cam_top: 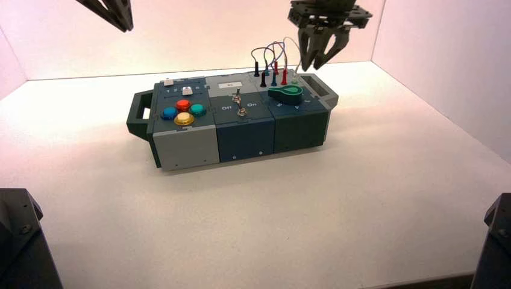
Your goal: Pull the white wire.
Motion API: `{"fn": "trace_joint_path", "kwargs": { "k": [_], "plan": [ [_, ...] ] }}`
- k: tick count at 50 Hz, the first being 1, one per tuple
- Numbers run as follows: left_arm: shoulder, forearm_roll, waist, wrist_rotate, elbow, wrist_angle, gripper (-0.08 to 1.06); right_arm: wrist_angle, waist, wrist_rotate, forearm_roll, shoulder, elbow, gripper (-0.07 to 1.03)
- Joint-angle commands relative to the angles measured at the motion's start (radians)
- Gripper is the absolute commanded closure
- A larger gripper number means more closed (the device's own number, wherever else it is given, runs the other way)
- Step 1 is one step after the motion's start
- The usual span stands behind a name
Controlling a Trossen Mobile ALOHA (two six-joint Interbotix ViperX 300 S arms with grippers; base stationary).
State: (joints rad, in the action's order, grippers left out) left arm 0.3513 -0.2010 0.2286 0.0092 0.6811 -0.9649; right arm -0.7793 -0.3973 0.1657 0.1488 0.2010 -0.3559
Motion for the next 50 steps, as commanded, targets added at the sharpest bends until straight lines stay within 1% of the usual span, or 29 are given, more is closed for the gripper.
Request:
{"fn": "trace_joint_path", "kwargs": {
  "k": [1, 5, 14, 28, 35, 50],
  "plan": [
    [-0.002, -0.002, 0.025, 0.003, -0.038, 0.003, 0.9, 0.002, -0.026, 0.005, 0.012, -0.002, 0.041, 0.56],
    [-0.008, -0.002, 0.026, 0.003, -0.046, 0.002, 0.9, 0.0, -0.029, 0.005, 0.017, 0.018, 0.063, 0.56],
    [-0.012, 0.0, 0.026, 0.02, -0.067, -0.017, 0.9, -0.009, -0.028, -0.002, 0.012, 0.072, 0.12, 0.56],
    [-0.011, 0.003, 0.026, 0.02, -0.077, -0.026, 0.9, -0.031, -0.026, -0.005, 0.011, 0.124, 0.183, 0.56],
    [-0.012, 0.003, 0.026, 0.023, -0.072, -0.026, 0.9, -0.031, -0.018, -0.012, 0.008, 0.124, 0.193, 0.56],
    [-0.012, 0.005, 0.026, 0.026, -0.078, -0.028, 0.9, -0.046, -0.012, -0.014, -0.008, 0.123, 0.183, 0.56]
  ]
}}
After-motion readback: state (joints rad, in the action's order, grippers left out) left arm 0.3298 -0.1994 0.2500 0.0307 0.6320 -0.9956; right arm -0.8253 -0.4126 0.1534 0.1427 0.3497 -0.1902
